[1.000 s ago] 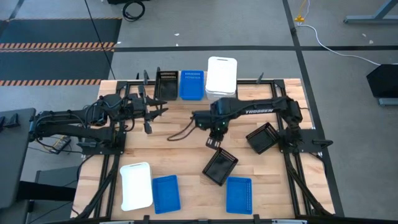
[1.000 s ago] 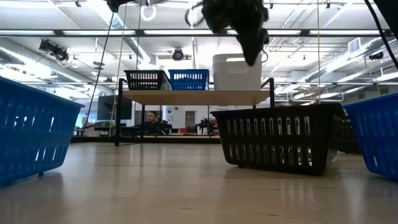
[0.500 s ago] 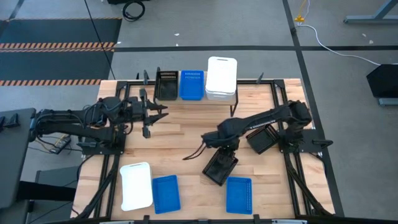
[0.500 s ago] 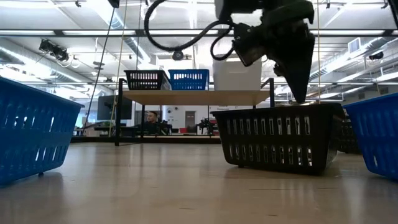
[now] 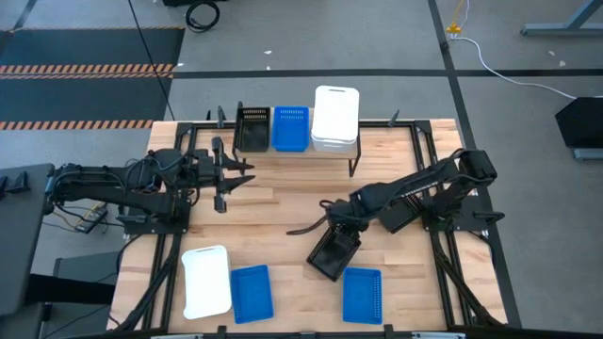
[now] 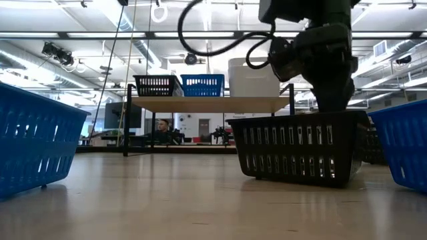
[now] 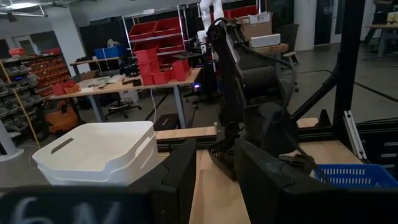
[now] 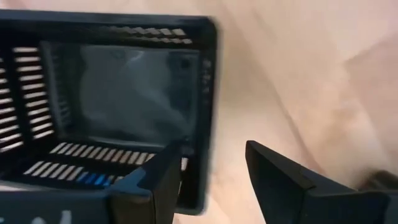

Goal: Stack baskets on shelf by color
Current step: Stack the bottom black bin on top of the other black bin on the shelf

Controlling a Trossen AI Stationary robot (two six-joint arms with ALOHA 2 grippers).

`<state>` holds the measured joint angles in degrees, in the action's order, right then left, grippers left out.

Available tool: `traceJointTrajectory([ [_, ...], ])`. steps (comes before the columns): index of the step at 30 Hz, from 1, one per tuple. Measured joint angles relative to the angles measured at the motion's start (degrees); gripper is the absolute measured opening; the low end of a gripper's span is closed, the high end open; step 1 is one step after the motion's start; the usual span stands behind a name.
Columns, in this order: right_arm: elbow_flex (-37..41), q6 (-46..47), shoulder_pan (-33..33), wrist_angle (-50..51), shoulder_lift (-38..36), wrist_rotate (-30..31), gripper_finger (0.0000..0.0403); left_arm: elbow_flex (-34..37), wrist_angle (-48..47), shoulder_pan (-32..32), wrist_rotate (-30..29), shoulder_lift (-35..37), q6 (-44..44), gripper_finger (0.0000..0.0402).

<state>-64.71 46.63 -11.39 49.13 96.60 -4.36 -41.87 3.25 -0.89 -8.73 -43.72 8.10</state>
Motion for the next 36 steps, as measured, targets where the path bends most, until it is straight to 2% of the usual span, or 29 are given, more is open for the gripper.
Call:
traceJointTrajectory([
  [6,0.5,0.4,-1.1,-2.1,0.3,0.9,0.0186,0.0,0.2,0.0,0.0,0.0,0.0,0.0117],
  [13,0.5,-0.6,-0.4,-5.1,0.9,5.6,0.0185,0.0,0.7,0.0,0.0,0.0,0.0,0.0117],
  [21,0.5,-3.5,1.3,-6.1,0.9,7.0,0.0184,0.0,0.6,0.0,0.0,-0.1,-0.1,0.0117],
  [28,1.1,-4.4,1.5,-7.6,0.9,7.8,0.0161,0.0,0.8,0.0,0.0,-0.1,-0.1,0.0117],
  [36,4.2,-6.1,2.6,-14.3,0.9,7.3,0.0153,0.0,1.2,0.0,0.0,-0.1,-0.1,0.0117],
])
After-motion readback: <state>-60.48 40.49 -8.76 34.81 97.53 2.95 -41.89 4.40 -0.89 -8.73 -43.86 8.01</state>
